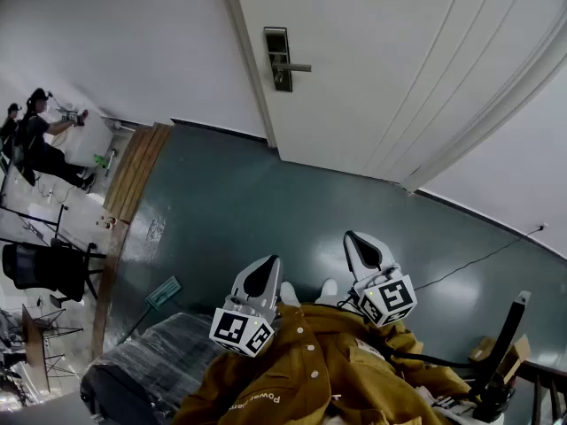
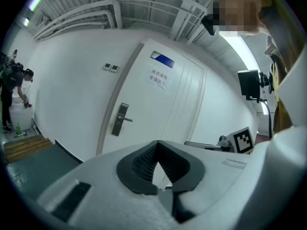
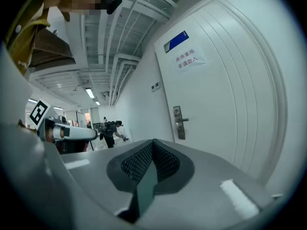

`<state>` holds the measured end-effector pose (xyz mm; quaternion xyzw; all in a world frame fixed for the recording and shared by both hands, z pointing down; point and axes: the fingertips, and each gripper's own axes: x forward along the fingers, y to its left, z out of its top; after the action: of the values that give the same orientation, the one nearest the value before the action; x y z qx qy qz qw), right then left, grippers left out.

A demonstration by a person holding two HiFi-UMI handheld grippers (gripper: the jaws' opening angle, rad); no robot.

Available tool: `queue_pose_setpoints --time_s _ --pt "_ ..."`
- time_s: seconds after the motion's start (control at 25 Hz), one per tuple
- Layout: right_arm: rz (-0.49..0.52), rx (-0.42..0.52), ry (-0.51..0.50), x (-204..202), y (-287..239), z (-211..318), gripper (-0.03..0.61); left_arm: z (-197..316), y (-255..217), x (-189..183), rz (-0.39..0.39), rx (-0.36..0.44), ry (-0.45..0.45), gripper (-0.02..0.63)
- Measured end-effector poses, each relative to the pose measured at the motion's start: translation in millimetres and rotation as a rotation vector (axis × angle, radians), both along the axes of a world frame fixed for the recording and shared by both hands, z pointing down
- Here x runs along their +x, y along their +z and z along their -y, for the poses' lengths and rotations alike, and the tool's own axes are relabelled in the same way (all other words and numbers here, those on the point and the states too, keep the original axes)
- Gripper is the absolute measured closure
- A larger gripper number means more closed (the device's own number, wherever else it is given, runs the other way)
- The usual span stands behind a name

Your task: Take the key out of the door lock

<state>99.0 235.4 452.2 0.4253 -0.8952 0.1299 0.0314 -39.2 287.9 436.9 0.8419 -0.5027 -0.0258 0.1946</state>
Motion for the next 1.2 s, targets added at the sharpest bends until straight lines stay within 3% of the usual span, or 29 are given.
queue_pose_setpoints --time_s 0.44,0.6,0.64,0.92,1.04,1.2 --pt "-0.022 -0.001 0.004 -3.3 -1.5 -9.8 0.574 -6.4 -0.9 1.7 -0.015 -0.006 0.019 0.612" --pt "0.012 -0.012 -0.033 -12.9 -6.7 -13.4 0.569 -10.8 0.6 -0.9 -0.028 -0.016 0.019 0.612" --pt "0.019 -0.016 -0.038 -15.8 -7.2 -13.3 0.541 -12.4 1.2 -3.2 -0.032 -0.019 0.015 0.612" --pt "0.02 -0.048 0.031 -36.3 -1.5 -3.0 0.56 -29.0 7.8 -51.3 -0.052 -0.049 -0.039 0.612" --pt "-0.038 -0.006 0.059 -46.5 -5.3 5.2 0.562 -25.9 12.6 -65.0 -0.064 -0.057 -0.031 0.612" --pt "-0.013 -0.016 0.073 -53.5 -5.5 12.7 0.572 -10.5 17.6 -67.4 -0.078 -0.062 -0.004 0.612"
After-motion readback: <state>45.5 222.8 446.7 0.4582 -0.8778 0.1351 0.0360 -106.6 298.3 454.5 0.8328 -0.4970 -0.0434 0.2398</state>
